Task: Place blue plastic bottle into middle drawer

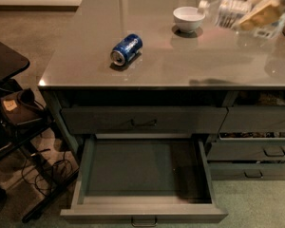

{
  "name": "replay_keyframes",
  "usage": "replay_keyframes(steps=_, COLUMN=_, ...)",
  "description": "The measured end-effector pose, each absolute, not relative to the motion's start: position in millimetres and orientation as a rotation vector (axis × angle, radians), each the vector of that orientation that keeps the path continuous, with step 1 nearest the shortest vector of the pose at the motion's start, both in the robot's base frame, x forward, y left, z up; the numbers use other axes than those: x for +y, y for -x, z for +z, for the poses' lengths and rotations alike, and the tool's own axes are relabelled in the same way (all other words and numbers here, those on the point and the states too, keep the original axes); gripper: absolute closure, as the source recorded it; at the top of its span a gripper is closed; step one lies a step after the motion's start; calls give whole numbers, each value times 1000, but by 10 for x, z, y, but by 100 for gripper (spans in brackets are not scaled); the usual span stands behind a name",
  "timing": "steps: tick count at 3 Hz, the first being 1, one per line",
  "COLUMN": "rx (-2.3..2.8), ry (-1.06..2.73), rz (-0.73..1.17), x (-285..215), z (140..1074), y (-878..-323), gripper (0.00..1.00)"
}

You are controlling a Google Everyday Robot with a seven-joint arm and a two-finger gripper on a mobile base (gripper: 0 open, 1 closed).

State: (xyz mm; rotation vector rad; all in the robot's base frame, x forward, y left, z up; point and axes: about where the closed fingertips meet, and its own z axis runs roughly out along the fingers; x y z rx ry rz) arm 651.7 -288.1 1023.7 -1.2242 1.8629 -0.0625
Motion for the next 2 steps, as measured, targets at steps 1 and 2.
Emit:
replay_keyframes(steps=1, rx=1728, ry=1104, rz=-128, x=-2627, z=11053, y=-5827, gripper=100)
replay_keyframes(steps=2, rx=1669, ry=1075, rz=-177, x=-2408, z=11370, y=-5509, gripper=100)
